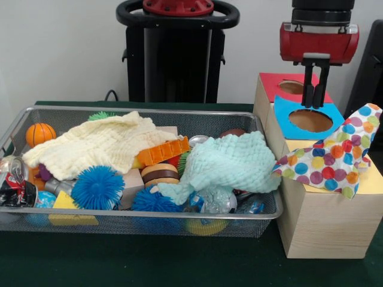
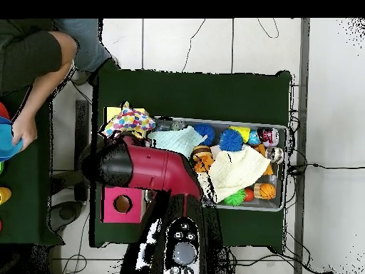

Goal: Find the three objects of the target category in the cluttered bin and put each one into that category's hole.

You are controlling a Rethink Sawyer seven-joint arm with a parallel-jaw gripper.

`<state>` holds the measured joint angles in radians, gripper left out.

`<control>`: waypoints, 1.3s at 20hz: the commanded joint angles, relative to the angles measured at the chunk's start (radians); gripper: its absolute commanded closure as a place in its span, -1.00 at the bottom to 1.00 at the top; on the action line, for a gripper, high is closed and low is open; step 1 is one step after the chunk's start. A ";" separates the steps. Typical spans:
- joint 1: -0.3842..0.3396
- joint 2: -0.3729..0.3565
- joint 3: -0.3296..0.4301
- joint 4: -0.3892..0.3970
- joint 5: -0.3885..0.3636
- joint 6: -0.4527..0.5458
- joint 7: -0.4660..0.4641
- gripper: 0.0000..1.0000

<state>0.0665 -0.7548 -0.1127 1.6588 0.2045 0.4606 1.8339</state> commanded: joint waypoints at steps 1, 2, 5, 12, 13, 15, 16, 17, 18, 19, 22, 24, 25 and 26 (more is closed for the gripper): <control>-0.019 0.052 0.083 0.011 0.016 -0.038 0.150 1.00; -0.017 0.054 0.080 0.009 0.015 -0.040 0.153 1.00; -0.019 0.060 0.086 0.010 0.021 -0.042 0.156 1.00; 0.025 0.084 0.066 -0.008 0.044 -0.057 0.211 1.00; 0.026 0.090 0.067 -0.008 0.046 -0.066 0.212 1.00; 0.027 0.099 0.065 -0.015 0.048 -0.076 0.210 1.00; 0.028 0.103 0.063 -0.018 0.048 -0.078 0.209 1.00; 0.031 0.104 0.061 -0.019 0.050 -0.077 0.211 1.00; 0.035 0.105 0.056 -0.023 0.052 -0.074 0.213 1.00; 0.038 0.105 0.055 -0.024 0.055 -0.073 0.215 1.00; 0.039 0.107 0.056 -0.026 0.060 -0.075 0.214 1.00; 0.034 0.113 0.061 -0.025 0.061 -0.088 0.208 1.00; 0.028 0.117 0.067 -0.023 0.060 -0.096 0.203 1.00; 0.022 0.120 0.074 -0.021 0.060 -0.104 0.197 1.00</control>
<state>0.1141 -0.6843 -0.1124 1.6550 0.2202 0.4271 1.8339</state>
